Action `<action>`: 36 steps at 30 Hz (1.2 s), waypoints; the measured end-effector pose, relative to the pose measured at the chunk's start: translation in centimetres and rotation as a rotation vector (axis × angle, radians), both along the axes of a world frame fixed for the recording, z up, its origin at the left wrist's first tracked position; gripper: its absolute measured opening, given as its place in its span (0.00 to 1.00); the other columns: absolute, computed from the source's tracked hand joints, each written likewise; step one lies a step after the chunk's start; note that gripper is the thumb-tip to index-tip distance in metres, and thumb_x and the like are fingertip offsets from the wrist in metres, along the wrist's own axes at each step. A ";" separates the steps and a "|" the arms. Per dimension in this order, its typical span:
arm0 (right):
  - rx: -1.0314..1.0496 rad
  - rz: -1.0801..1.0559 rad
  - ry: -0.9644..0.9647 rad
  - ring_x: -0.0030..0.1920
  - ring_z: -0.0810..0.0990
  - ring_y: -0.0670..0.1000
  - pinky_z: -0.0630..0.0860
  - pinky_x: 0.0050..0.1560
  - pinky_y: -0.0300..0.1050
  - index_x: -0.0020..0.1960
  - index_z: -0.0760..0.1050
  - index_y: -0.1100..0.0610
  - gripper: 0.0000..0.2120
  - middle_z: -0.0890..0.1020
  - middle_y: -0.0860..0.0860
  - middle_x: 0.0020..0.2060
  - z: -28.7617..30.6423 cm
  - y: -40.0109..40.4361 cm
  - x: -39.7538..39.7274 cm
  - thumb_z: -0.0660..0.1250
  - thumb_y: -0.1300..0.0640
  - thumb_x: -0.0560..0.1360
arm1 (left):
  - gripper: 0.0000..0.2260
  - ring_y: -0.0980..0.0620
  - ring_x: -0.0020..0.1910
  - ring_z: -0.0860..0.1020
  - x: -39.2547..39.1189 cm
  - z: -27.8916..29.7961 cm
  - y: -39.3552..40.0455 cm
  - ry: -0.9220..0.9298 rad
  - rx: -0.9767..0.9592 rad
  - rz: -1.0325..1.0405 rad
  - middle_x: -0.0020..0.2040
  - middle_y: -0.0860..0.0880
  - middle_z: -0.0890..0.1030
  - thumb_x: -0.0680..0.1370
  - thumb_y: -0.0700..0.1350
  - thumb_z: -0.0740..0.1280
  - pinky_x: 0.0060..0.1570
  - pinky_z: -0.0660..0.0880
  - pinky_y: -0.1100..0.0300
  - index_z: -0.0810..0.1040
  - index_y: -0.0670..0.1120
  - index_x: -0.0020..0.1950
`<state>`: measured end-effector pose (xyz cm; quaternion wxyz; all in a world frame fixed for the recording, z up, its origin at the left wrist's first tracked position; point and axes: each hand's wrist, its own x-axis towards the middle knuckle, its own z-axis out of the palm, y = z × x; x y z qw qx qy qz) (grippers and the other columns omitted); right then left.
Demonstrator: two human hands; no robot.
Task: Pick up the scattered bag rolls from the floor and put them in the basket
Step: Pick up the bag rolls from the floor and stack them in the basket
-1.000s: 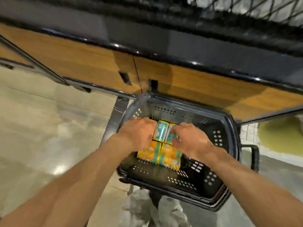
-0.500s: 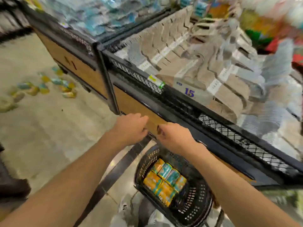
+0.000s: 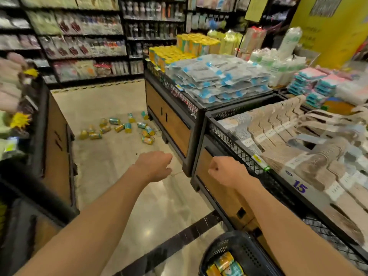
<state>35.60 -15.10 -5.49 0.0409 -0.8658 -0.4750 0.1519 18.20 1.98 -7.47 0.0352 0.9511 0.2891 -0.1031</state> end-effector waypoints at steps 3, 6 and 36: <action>0.012 0.061 -0.045 0.51 0.80 0.54 0.80 0.53 0.56 0.56 0.76 0.51 0.09 0.81 0.50 0.53 1.3 4.8 -2.1 0.62 0.49 0.81 | 0.14 0.44 0.56 0.77 -3.2 0.8 4.2 -0.031 0.010 0.080 0.58 0.47 0.78 0.81 0.56 0.60 0.53 0.75 0.49 0.72 0.50 0.61; 0.029 0.155 -0.067 0.51 0.79 0.54 0.80 0.52 0.55 0.55 0.75 0.50 0.08 0.79 0.50 0.52 2.2 9.9 -4.4 0.62 0.48 0.81 | 0.14 0.44 0.56 0.77 -5.6 1.2 7.4 -0.090 0.010 0.154 0.58 0.47 0.78 0.80 0.56 0.61 0.53 0.76 0.49 0.73 0.50 0.61; 0.027 0.693 -0.088 0.56 0.80 0.53 0.79 0.51 0.49 0.61 0.75 0.44 0.15 0.82 0.48 0.56 -2.5 56.7 1.3 0.66 0.43 0.75 | 0.17 0.42 0.59 0.78 -4.6 1.7 38.2 -0.029 -0.005 0.716 0.63 0.47 0.78 0.80 0.54 0.61 0.51 0.75 0.48 0.70 0.50 0.68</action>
